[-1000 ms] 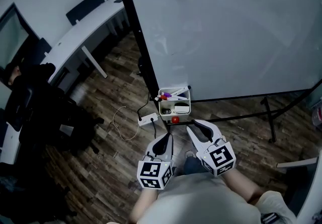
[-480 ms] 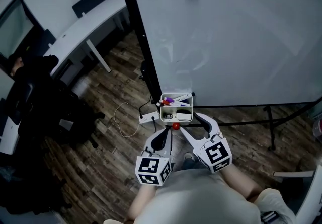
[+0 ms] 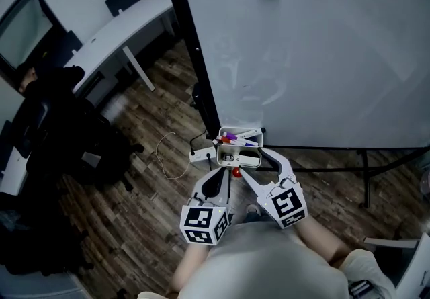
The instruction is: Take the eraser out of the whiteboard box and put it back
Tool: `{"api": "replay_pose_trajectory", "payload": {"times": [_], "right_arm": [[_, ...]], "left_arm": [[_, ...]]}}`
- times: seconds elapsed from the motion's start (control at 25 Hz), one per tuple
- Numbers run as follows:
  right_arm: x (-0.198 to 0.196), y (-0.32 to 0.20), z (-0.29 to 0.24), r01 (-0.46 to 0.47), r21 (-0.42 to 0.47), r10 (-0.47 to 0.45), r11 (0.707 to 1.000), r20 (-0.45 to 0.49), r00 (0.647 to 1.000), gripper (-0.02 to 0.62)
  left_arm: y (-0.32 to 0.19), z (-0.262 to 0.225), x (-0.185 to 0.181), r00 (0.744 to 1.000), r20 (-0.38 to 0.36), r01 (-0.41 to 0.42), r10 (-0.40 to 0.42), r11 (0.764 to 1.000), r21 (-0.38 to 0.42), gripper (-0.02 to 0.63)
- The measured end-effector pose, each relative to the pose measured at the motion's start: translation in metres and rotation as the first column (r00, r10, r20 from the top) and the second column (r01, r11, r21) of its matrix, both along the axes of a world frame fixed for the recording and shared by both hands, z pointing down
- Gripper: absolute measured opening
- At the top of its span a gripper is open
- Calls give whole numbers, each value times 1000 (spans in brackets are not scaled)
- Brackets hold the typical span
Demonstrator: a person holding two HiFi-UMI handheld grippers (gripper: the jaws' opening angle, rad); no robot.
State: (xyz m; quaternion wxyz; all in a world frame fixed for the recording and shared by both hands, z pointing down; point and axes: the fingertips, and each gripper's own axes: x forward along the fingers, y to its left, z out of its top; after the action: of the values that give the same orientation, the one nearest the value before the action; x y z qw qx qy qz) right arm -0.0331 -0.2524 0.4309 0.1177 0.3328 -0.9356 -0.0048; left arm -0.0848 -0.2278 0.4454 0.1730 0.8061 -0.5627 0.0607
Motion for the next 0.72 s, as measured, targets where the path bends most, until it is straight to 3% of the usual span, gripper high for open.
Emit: {"api": "replay_pose_trajectory", "payload": {"times": [0.72], "right_arm": [[-7,-6,6,32,29,-31,999,-25,999,201]], "left_arm": [[-6,6,-6,999,-11,48,-49,999,-16,5]]}}
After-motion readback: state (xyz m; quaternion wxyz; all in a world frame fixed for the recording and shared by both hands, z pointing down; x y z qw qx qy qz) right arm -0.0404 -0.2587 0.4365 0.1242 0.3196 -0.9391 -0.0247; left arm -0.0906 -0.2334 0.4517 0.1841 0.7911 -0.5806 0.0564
